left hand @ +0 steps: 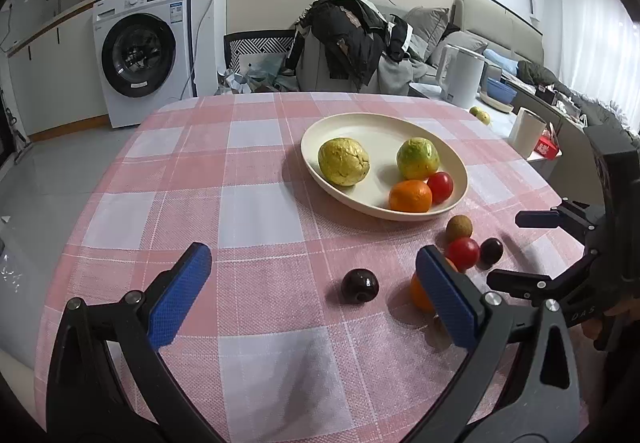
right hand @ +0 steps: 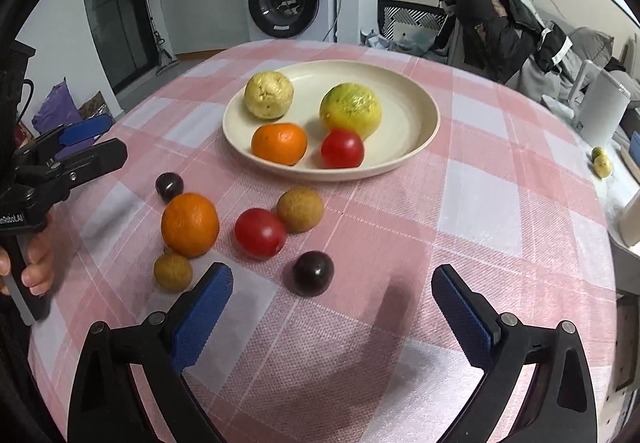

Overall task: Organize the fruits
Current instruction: 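Move both tools back toward the remaining fruits, then close the right tool around a dark plum while the left tool grasps the other dark plum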

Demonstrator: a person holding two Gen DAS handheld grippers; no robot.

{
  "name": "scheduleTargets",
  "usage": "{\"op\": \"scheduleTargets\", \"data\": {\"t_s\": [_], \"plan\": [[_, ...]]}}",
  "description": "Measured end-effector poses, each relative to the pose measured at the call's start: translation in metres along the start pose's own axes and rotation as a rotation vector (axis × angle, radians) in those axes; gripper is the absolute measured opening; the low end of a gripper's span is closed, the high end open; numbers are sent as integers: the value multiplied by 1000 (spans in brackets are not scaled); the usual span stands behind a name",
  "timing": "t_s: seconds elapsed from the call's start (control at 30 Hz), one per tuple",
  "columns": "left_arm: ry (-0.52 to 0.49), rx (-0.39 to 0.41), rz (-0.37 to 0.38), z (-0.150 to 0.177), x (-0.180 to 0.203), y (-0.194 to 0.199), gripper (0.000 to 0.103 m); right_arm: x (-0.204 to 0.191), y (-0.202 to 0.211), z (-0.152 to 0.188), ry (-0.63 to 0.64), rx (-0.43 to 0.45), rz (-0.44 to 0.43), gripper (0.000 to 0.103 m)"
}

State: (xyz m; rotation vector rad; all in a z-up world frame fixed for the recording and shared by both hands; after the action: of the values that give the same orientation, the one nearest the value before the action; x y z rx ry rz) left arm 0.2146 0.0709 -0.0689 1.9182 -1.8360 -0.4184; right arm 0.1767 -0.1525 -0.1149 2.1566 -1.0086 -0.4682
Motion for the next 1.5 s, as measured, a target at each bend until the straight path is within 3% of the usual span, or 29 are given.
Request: {"op": "scheduleTargets", "data": {"t_s": [0.13,0.2,0.43,0.5,0.6,0.97,1.5], "plan": [[-4,-15,4,2,2,-1,102,-3,-1,2,5,-7,-23,94],[-10,-27,5,4,3,-3,102,-5,-2,3,10,-16,-27,83],[-37,-60,5,11,7,-9,102,-9,-5,8,35,-28,-16,63],[-40,-65,2,12,7,-10,102,-10,-4,6,32,-21,-27,49],[-37,-74,11,15,8,-12,102,-13,-3,6,28,-16,-50,40],[-37,-108,19,21,10,-17,102,-17,0,7,40,-9,-38,24],[-39,-178,17,33,9,-32,101,-12,14,-12,16,65,-48,23]]}}
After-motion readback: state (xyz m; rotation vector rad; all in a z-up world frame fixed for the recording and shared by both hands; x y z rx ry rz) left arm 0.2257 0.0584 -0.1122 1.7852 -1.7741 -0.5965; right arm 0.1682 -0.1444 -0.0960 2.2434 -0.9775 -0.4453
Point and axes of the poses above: each gripper's, at about its wrist camera, not at the fingertips, and y roughly against the way its jaws point, x to its right, z to its underside, the point moved 7 cm from there along -y, roughly the way its jaws point, and after that the axes turned 8 degrees about x, right-handed, at the moved point
